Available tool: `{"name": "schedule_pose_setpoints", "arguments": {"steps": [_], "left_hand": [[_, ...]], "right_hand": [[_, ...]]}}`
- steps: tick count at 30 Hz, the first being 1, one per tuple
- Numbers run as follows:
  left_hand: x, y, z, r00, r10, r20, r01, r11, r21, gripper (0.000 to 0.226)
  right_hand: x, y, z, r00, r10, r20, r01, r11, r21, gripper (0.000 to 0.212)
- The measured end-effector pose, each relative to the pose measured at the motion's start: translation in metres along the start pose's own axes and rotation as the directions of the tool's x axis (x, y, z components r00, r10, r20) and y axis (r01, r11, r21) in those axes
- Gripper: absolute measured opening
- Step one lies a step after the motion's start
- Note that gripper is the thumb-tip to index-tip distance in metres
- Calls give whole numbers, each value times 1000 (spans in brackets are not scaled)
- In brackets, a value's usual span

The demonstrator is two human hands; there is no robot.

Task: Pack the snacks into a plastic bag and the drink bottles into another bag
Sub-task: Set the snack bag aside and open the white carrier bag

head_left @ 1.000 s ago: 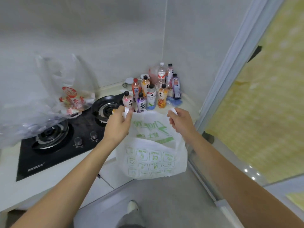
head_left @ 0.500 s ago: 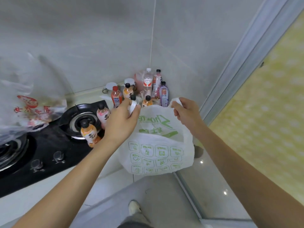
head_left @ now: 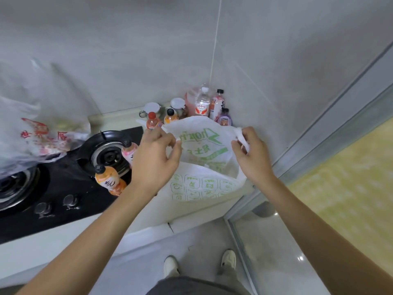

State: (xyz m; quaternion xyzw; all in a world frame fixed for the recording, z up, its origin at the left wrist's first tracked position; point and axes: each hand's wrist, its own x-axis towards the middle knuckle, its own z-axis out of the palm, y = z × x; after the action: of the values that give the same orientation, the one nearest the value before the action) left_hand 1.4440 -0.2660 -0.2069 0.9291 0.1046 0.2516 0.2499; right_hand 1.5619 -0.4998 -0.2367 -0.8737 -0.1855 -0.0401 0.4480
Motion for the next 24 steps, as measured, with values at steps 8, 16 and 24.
{"name": "schedule_pose_setpoints", "arguments": {"steps": [8, 16, 24], "left_hand": [[-3, -18, 59, 991, -98, 90, 95, 995, 36, 16], [-30, -34, 121, 945, -294, 142, 294, 955, 22, 19], [-50, -82, 175, 869, -339, 360, 320, 941, 114, 22]], "right_hand": [[14, 74, 15, 999, -5, -33, 3, 998, -63, 63], [14, 135, 54, 980, -39, 198, 84, 971, -226, 68], [14, 198, 92, 896, 70, 438, 149, 883, -445, 49]]}}
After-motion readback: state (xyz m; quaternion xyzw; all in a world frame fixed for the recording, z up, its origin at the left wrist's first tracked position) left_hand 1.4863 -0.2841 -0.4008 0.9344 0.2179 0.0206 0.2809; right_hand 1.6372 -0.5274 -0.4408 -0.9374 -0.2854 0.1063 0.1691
